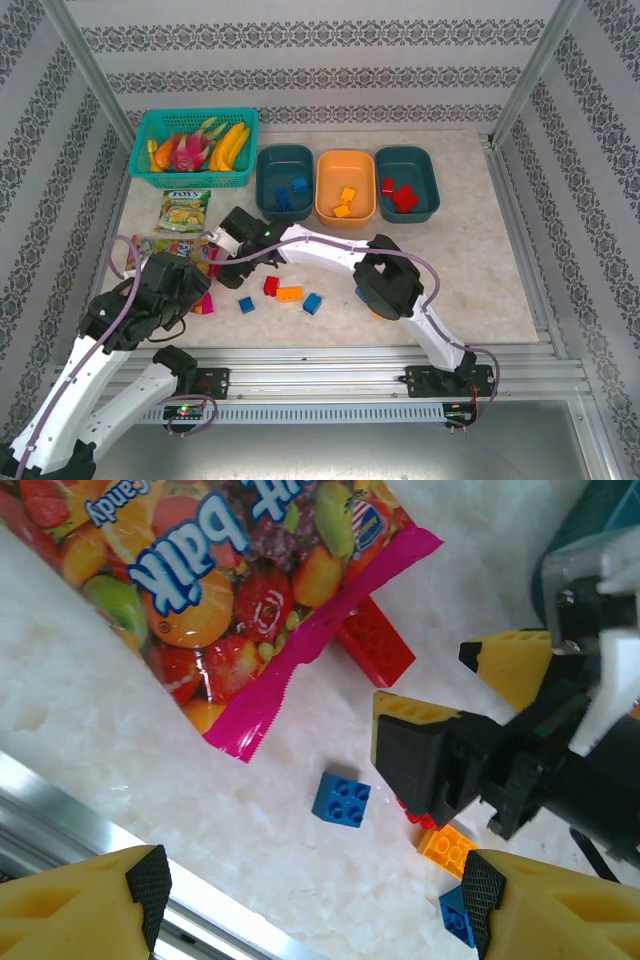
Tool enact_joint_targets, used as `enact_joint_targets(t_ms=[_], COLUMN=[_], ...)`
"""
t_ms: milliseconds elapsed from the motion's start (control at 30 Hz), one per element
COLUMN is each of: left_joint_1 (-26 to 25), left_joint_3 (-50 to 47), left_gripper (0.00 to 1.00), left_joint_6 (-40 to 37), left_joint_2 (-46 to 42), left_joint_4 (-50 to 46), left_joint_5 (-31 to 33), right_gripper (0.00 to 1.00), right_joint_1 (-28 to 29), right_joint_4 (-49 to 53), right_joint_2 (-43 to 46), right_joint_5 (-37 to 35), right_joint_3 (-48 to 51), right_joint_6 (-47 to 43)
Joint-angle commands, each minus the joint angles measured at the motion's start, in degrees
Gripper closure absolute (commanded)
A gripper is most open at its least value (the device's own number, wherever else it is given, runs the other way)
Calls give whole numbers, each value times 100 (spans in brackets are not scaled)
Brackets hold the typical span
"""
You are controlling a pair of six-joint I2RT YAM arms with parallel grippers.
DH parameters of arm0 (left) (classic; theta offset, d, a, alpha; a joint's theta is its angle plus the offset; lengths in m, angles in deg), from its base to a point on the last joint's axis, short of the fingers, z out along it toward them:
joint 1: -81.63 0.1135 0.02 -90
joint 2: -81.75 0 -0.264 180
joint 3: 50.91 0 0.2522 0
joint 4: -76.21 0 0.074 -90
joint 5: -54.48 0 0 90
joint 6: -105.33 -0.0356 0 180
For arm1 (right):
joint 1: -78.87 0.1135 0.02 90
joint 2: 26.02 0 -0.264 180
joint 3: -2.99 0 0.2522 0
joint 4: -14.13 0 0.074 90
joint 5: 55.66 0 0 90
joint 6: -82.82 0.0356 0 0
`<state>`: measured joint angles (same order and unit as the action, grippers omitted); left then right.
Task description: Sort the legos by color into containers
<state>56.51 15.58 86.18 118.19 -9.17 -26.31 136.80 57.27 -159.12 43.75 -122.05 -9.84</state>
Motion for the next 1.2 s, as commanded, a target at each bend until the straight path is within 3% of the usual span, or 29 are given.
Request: enact_joint_targets(t_ms=[0, 333, 600, 700, 867, 1033, 1167], left_joint_1=[-10, -13, -18, -14, -10, -20, -22], left_joint_3=[229, 464, 534, 497, 391, 115, 283], left_gripper=[21, 22, 22, 22, 22, 21, 21], left_joint_6=[71, 96, 70, 51, -180, -713, -1099], left_joint_2=[-105, -295, -366, -366, -359, -137, 575], left_joint_4=[-542, -880, -982, -956, -566, 967, 2200], left_joint_5=[184, 322, 371, 338, 104, -864, -1403], right_gripper=[13, 22, 61, 67, 70, 70, 71], right_joint_1=[60, 50, 60, 60, -38, -332, -783], right_joint_4=[439, 841, 1104, 1118, 947, 410, 13], right_joint_2=[-385, -1332, -1605, -1549, -959, 199, 1249], right_joint_5=[-203, -443, -243, -289, -498, -669, -711], right_joint_3=[-497, -1590, -2002, -2002, -1574, -483, 564], right_joint_6=[-266, 40, 164, 183, 332, 637, 1023])
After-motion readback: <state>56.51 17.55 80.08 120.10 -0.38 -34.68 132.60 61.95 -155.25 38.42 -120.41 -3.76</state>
